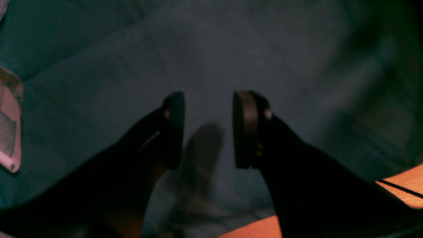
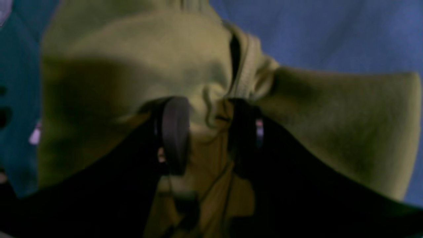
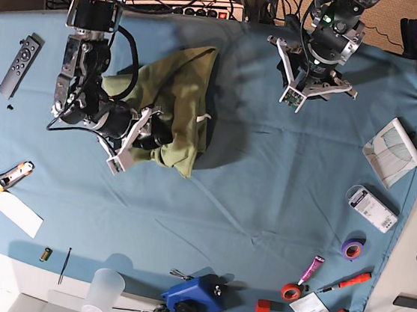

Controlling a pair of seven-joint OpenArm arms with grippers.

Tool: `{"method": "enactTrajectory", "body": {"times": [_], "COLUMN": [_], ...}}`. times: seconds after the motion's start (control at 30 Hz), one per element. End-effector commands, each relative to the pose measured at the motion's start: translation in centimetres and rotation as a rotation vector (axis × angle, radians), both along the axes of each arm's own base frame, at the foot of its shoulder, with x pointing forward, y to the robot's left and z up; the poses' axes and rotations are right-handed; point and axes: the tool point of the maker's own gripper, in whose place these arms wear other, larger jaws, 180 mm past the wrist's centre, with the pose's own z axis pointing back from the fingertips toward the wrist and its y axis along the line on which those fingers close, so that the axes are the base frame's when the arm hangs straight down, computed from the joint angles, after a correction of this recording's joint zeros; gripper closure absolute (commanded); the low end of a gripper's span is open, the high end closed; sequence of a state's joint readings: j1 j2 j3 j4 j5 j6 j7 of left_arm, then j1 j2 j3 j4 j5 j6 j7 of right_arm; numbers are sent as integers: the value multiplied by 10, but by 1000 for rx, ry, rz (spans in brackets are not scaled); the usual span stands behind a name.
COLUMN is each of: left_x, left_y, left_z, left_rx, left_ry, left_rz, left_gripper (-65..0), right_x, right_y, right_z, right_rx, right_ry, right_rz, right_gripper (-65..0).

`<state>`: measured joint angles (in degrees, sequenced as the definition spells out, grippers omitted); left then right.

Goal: Layout the t-shirt on the table in an organized manner, then fold the t-shirt properly

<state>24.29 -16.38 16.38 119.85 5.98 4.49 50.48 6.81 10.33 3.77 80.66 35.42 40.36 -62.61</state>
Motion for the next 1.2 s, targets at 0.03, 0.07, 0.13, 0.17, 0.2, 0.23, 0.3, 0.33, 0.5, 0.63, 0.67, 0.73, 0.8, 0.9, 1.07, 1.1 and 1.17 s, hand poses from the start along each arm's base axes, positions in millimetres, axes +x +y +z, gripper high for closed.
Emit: {"method": "enactTrajectory", "body": {"times": [0.03,0.07,0.13,0.17,0.2,0.23,0.3,0.33,0.5,0.63,0.67,0.73,0.8,0.9,1.07,1.1,1.17], "left_x": [2,0,-3,-6,-8,-9,-13,-14,-12,-8,-8,-7,-4,-5,-24,-30,-41], "left_y": [2,3,5,7,8,9,10,10,14,16,16,14,13,11,6,6,6], "left_z": [5,5,3,2,1,0,-2,-3,-1,3,3,6,12,22,36,39,46], "left_rx": [15,21,38,48,57,67,70,69,111,134,138,124,102,70,20,12,-3], "left_ry": [-29,-26,-22,-19,-16,-13,-4,-1,-21,-43,-44,-51,-66,-63,-36,-33,-25], "left_rz": [-3,-3,-4,-4,-4,-4,-5,-4,8,30,34,58,96,144,170,172,177], "left_gripper": [-225,-225,-225,-225,-225,-225,-204,-173,0,0,0,0,0,0,0,0,0], "right_x": [-6,-3,4,9,14,18,23,24,14,11,11,9,4,-10,-50,-61,-82], "right_y": [-10,-10,-10,-11,-14,-19,-31,-38,-69,-90,-95,-103,-108,-117,-138,-143,-149], "right_z": [-8,-2,17,30,45,59,84,93,106,114,116,121,125,125,122,120,118], "right_rx": [-59,-46,0,24,44,53,32,15,-28,-29,-28,-14,15,57,68,56,30], "right_ry": [42,26,-29,-68,-111,-156,-233,-256,-276,-289,-295,-300,-288,-254,-238,-230,-214], "right_rz": [5,1,-18,-32,-48,-64,-94,-106,-155,-190,-200,-218,-228,-246,-316,-330,-349], "right_gripper": [-244,-244,-244,-244,-244,-244,-244,-244,-120,0,0,0,0,0,0,0,0]}}
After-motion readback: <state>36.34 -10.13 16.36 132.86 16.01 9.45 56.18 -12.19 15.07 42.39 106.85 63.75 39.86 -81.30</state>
